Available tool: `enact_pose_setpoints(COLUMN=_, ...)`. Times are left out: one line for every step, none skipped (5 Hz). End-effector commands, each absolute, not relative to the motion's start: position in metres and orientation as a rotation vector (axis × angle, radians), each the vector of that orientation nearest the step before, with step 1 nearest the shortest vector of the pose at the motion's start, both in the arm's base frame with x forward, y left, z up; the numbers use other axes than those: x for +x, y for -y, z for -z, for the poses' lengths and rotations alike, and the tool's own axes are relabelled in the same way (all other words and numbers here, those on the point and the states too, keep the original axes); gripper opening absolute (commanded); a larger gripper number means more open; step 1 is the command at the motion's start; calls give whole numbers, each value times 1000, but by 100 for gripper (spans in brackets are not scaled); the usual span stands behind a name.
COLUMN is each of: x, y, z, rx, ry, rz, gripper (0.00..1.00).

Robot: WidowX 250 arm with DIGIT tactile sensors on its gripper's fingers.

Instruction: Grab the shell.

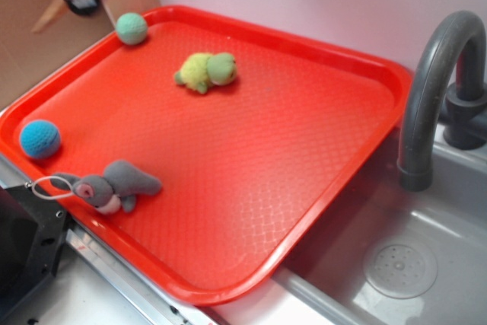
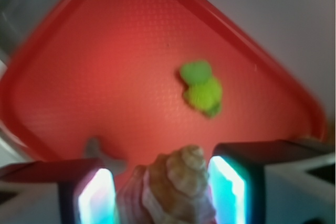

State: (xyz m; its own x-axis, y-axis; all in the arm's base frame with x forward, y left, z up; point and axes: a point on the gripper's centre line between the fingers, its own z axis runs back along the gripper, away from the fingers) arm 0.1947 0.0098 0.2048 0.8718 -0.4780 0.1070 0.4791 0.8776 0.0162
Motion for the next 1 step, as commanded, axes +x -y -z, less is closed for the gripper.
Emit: enact_pose_setpoints(x=176, y=3, z=-212, rx=-44, ry=174, rz=9, gripper=0)
